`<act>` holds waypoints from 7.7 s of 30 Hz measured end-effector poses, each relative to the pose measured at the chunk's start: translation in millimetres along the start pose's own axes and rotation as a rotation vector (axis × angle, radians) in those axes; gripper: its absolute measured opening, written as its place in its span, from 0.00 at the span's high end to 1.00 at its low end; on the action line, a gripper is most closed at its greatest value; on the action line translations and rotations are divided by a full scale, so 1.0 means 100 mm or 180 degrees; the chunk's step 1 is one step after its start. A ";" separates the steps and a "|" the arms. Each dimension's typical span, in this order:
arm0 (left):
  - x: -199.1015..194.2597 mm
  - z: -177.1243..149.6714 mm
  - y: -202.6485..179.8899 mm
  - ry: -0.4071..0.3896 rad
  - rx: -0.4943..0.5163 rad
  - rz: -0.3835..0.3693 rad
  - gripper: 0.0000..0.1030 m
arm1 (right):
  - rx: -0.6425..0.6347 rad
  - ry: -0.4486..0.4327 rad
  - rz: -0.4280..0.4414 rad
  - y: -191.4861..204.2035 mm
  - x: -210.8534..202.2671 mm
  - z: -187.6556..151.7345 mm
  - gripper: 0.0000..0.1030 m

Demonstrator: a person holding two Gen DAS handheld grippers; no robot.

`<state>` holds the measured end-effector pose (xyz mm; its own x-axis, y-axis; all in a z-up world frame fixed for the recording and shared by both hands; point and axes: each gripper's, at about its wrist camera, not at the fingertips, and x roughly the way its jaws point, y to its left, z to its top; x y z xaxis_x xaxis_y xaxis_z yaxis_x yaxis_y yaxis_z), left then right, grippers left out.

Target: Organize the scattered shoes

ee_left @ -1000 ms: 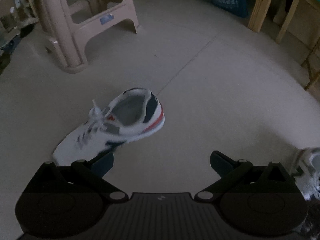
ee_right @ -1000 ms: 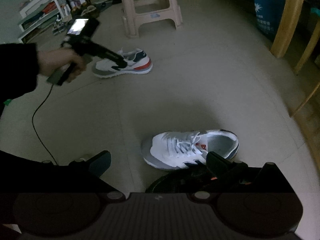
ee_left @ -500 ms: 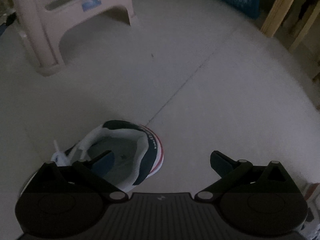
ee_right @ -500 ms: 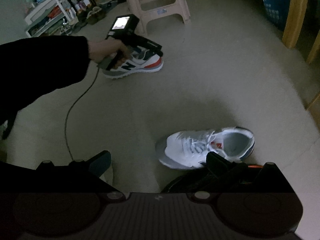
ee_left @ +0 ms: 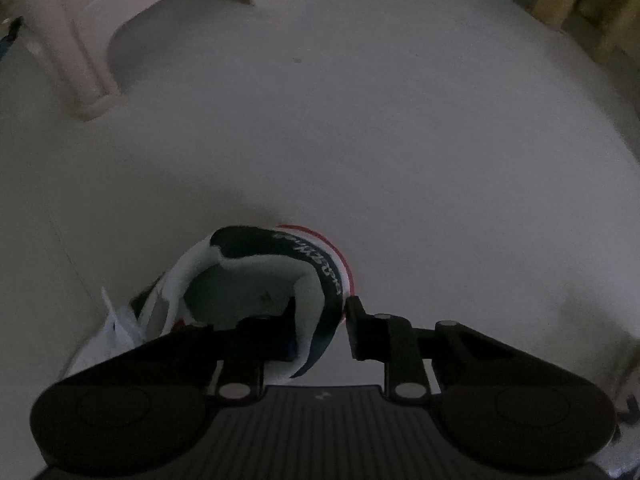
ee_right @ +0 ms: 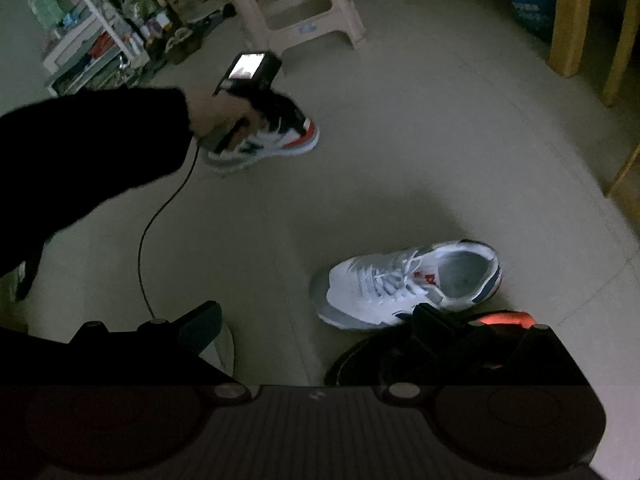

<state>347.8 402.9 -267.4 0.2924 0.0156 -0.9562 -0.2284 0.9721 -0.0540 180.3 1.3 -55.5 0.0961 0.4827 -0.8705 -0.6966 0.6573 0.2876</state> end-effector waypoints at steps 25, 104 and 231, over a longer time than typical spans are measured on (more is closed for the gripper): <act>-0.27 -0.64 -2.04 0.0240 0.0998 -0.0529 0.87 | 0.0058 -0.0272 -0.0262 -0.02 -0.43 0.03 0.00; -1.25 -1.68 -0.84 0.0197 -0.0286 -0.0180 0.00 | -0.0378 0.0948 -0.1284 -1.29 2.83 1.15 0.77; -2.83 -2.67 -6.06 0.0354 0.2310 -0.1409 0.00 | 0.2630 0.0445 -0.1935 -3.14 -2.15 -5.55 0.11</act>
<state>155.8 -252.7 -41.3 0.1128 -0.3867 -0.9153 0.5473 0.7930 -0.2676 -16.0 -629.9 -180.2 0.1483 -0.1004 -0.9838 0.1525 0.9853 -0.0775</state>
